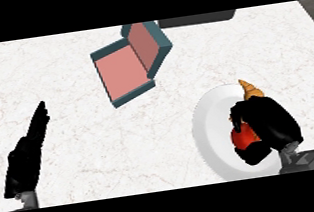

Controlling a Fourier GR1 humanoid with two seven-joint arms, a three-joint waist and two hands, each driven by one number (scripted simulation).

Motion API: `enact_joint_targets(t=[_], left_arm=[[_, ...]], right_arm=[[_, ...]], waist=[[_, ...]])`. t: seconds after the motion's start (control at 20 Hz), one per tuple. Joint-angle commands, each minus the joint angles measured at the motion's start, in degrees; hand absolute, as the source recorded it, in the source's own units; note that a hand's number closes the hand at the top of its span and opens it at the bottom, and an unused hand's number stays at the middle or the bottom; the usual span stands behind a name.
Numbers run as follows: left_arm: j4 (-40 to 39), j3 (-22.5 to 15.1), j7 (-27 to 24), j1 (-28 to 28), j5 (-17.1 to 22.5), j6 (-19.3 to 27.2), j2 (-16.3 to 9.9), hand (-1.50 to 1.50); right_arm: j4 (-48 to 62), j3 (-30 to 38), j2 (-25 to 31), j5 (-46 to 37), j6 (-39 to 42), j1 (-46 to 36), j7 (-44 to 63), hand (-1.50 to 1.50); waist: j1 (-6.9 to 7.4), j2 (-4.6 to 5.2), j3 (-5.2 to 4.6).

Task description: Pick the tomato from the plate and place it in the cardboard box

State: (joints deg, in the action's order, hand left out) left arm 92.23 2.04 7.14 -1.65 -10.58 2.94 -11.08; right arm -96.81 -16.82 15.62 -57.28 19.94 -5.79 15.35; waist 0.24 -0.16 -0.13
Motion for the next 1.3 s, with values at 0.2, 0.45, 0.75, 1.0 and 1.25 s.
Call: enact_joint_targets(t=[0.2, 0.45, 0.75, 1.0, 1.25], left_arm=[[-1.55, -2.29, -1.07, 0.28, -2.25, 1.83, 2.65, 0.0], [-1.28, 1.93, -1.51, -0.28, 0.83, -2.25, -1.6, 0.0], [-0.58, 1.15, 2.31, 2.66, 0.18, -0.74, 0.21, 0.0], [-3.82, 1.82, -2.14, 2.27, 0.31, -1.25, -0.03, 0.0], [-0.95, 0.78, 0.73, 1.59, -0.89, -0.94, 0.57, 0.0]], right_arm=[[7.66, 6.98, -8.47, -10.58, -8.11, -7.48, 21.62, 1.5], [-1.82, 1.2, -11.82, -17.37, -1.6, -9.08, 31.98, 1.5], [-11.81, 4.75, -13.99, -8.78, -6.9, -13.19, 24.02, 1.5], [-13.12, 2.78, -15.55, -1.88, -9.77, -21.12, 24.87, 1.5], [-6.6, 6.21, -15.6, 3.37, -9.53, -33.37, 25.09, 1.5]], waist=[[0.33, 0.32, 0.13], [-0.05, 0.07, 0.1], [-0.52, -0.01, 0.18], [0.1, 0.17, 0.11], [0.4, 0.16, 0.12]])
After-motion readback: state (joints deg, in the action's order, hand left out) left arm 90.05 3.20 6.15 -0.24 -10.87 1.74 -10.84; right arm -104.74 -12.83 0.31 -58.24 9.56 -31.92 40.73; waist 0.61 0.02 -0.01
